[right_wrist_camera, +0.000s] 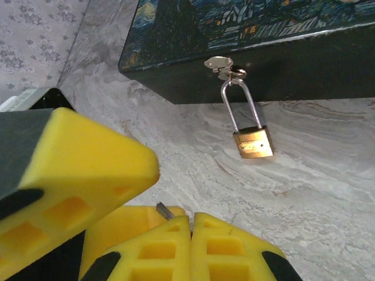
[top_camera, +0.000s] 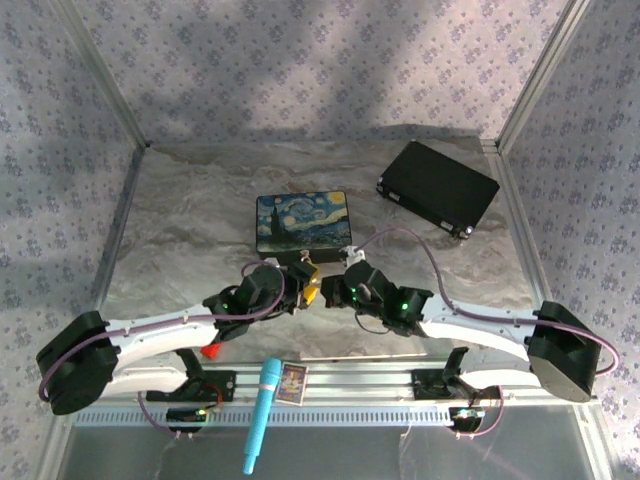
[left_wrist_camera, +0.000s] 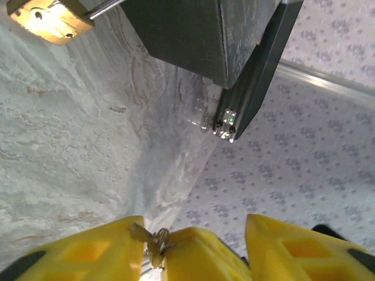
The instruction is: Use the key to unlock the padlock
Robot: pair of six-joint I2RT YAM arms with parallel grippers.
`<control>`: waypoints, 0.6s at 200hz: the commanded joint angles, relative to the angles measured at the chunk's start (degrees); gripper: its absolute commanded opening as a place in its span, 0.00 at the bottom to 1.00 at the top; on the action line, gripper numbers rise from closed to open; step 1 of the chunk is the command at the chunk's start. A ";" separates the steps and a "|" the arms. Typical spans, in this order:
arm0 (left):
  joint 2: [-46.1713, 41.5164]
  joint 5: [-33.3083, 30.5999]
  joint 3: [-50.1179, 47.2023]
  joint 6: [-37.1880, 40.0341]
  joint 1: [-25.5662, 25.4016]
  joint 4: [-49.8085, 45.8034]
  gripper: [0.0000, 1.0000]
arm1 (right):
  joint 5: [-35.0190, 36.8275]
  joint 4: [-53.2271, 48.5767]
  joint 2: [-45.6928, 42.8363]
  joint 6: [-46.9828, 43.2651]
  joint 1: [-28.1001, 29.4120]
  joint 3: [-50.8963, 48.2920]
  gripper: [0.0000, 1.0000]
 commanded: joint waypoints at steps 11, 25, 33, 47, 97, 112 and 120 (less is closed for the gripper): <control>-1.65 -2.07 -0.80 -0.29 -0.38 -0.64 0.35 | 0.51 0.96 -0.87 0.47 0.31 0.84 0.00; -1.06 -1.43 -0.60 -0.03 -0.38 -0.35 0.29 | 0.16 0.57 -1.50 0.69 0.27 0.44 0.00; -0.62 -1.19 -0.48 0.24 -0.38 0.14 0.27 | -0.10 0.58 -1.77 0.82 0.24 0.11 0.00; 0.29 -0.80 -0.45 0.28 -0.38 0.45 0.22 | -0.06 -0.15 -2.17 0.84 0.13 0.07 0.00; 0.81 -0.71 0.19 2.17 -0.38 -0.64 0.01 | -0.36 -0.03 -3.22 1.28 -0.84 -1.29 0.00; 0.40 -1.36 1.27 4.96 -0.36 -2.41 0.00 | -0.57 -0.10 -4.00 0.77 -1.15 -1.49 0.30; 0.01 -2.11 2.16 7.69 -0.38 -3.66 0.00 | -1.40 -0.43 -4.97 0.19 -1.74 -1.82 0.61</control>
